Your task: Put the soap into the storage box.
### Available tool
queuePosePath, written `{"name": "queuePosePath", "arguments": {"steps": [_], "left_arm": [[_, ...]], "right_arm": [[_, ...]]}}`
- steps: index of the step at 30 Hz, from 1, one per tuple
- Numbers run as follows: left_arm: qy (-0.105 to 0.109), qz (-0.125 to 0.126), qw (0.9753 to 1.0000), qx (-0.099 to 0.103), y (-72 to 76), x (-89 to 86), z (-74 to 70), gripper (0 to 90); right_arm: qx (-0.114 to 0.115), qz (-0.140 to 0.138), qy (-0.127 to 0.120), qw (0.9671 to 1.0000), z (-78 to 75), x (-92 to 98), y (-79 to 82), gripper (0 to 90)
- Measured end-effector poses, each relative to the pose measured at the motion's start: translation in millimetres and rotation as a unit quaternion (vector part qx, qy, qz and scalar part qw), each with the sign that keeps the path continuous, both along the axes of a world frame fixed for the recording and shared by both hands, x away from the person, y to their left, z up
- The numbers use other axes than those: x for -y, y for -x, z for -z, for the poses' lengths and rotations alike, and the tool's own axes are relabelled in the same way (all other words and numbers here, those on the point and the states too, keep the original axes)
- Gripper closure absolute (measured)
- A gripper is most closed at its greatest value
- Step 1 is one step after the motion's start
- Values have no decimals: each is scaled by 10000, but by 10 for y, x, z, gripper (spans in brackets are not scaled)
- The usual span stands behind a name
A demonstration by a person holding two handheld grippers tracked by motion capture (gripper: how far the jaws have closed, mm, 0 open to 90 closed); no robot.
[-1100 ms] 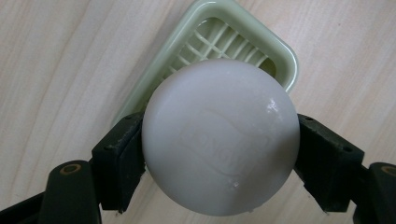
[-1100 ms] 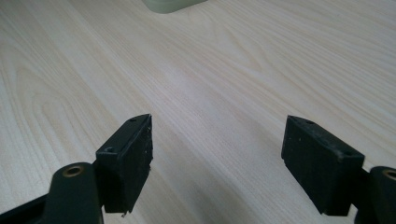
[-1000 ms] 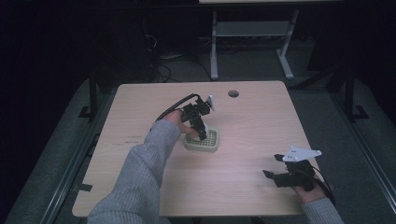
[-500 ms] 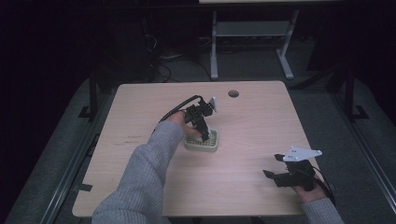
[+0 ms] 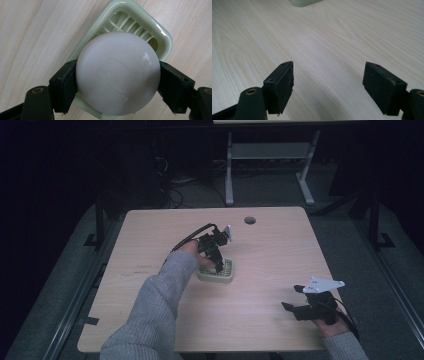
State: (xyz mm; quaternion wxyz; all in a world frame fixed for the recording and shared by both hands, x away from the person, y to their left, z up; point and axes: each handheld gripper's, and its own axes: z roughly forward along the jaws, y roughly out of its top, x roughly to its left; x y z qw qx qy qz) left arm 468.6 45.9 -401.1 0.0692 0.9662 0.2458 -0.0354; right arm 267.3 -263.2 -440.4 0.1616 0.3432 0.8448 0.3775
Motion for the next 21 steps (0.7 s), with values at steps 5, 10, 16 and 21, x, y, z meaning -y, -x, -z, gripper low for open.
{"name": "queuePosePath", "arguments": {"steps": [5,10,16,21], "left_arm": [[-21,-23,10000,-8,-4,2,24,235],[-37,-23,10000,-20,-2,1,53,235],[-30,-33,10000,-13,-6,8,59,235],[-66,-34,10000,-27,-9,18,77,234]], "right_arm": [[19,-14,0,10000,2,0,-2,242],[28,1,0,10000,-1,1,1,242],[24,-7,12,10000,-1,-5,0,243],[40,-10,9,10000,-3,-1,0,242]]}}
